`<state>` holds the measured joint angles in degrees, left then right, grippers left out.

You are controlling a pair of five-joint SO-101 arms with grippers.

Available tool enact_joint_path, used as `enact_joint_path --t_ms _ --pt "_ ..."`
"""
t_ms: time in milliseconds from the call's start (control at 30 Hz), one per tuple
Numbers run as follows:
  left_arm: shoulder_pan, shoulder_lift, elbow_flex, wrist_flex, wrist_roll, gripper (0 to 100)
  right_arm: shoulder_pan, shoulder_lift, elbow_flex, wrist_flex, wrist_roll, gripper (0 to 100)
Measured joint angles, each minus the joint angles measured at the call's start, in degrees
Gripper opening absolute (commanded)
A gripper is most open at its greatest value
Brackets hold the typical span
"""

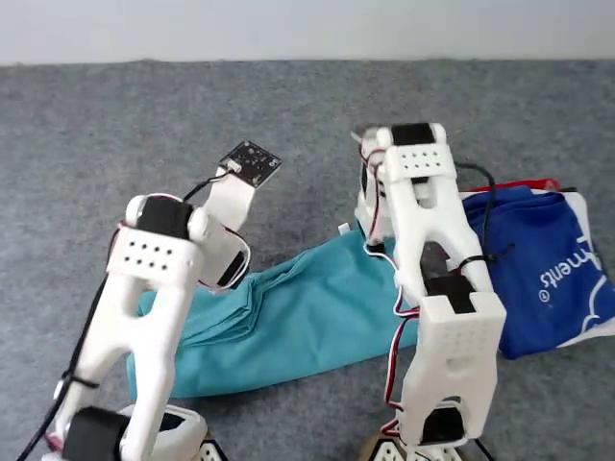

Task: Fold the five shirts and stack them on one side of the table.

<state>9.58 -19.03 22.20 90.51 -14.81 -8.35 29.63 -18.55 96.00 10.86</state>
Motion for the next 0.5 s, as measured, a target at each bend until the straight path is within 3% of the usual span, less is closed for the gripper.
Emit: enact_joint_path --t_ms 500 --pt "0.0 -2.3 0.0 0.6 0.0 11 6.0 -1.1 17.4 -13.0 3.0 14.8"
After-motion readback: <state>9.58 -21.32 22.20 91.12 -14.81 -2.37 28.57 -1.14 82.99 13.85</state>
